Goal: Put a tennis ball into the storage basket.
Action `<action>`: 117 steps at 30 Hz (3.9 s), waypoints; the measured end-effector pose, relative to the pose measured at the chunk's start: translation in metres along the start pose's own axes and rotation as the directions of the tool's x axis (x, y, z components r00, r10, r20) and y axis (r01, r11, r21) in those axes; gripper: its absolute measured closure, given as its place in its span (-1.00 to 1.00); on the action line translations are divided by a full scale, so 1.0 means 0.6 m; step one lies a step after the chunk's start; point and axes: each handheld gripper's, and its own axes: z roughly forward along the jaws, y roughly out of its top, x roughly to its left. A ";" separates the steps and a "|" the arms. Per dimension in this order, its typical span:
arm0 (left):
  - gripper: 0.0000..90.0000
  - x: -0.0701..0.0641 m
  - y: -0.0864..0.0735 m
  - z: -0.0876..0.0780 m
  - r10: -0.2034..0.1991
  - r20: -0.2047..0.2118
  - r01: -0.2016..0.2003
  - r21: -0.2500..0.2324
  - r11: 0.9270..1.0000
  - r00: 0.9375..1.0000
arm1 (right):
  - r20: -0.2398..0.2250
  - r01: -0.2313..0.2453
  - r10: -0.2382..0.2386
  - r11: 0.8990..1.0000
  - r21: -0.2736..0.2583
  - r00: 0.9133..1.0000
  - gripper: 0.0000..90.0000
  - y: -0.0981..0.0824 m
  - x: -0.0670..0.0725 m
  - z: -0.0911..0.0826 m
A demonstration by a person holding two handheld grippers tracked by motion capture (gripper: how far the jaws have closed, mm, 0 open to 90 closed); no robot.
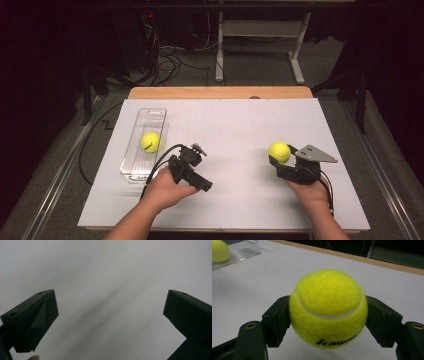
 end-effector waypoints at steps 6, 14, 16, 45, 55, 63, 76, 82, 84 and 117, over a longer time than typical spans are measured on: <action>-0.99 0.006 -0.003 -0.005 -0.008 0.001 0.008 -0.009 1.000 1.000 | -0.023 0.034 -0.034 0.999 -0.022 0.999 -0.39 0.026 0.026 -0.004; -0.99 0.006 -0.003 -0.006 -0.009 0.001 0.009 -0.015 1.000 1.000 | -0.093 0.077 -0.084 0.994 -0.073 0.992 -0.39 0.049 0.074 -0.002; -0.99 0.005 -0.003 -0.006 -0.008 0.002 0.008 -0.015 1.000 1.000 | -0.110 0.087 -0.096 0.993 -0.079 0.989 -0.39 0.050 0.083 0.000; -0.99 0.006 0.003 -0.015 -0.020 0.017 0.021 -0.019 1.000 1.000 | -0.155 0.100 -0.108 0.993 -0.058 0.982 -0.39 -0.001 0.105 0.024; -0.99 0.003 0.008 -0.021 -0.020 0.036 0.021 -0.030 0.999 0.999 | -0.179 0.126 -0.135 0.990 -0.060 0.975 -0.39 -0.004 0.125 0.027; -0.99 0.003 0.008 -0.028 -0.024 0.039 0.025 -0.035 0.999 0.999 | -0.217 0.158 -0.167 0.986 -0.059 0.962 -0.39 -0.005 0.148 0.029; -0.98 0.000 0.014 -0.031 -0.028 0.043 0.030 -0.037 0.999 0.999 | -0.257 0.166 -0.178 0.984 -0.066 0.950 -0.39 -0.004 0.171 0.034; -0.99 -0.004 0.022 -0.037 -0.018 0.040 0.020 -0.044 0.999 0.999 | -0.269 0.167 -0.180 0.983 -0.071 0.946 -0.39 -0.003 0.177 0.034; -0.99 -0.006 0.024 -0.037 -0.016 0.041 0.018 -0.047 0.999 0.999 | -0.274 0.170 -0.183 0.983 -0.071 0.944 -0.39 -0.003 0.180 0.035; -0.99 -0.031 0.060 -0.044 0.009 0.059 -0.007 -0.044 0.999 0.998 | -0.311 0.195 -0.204 0.979 -0.062 0.928 -0.39 -0.002 0.214 0.052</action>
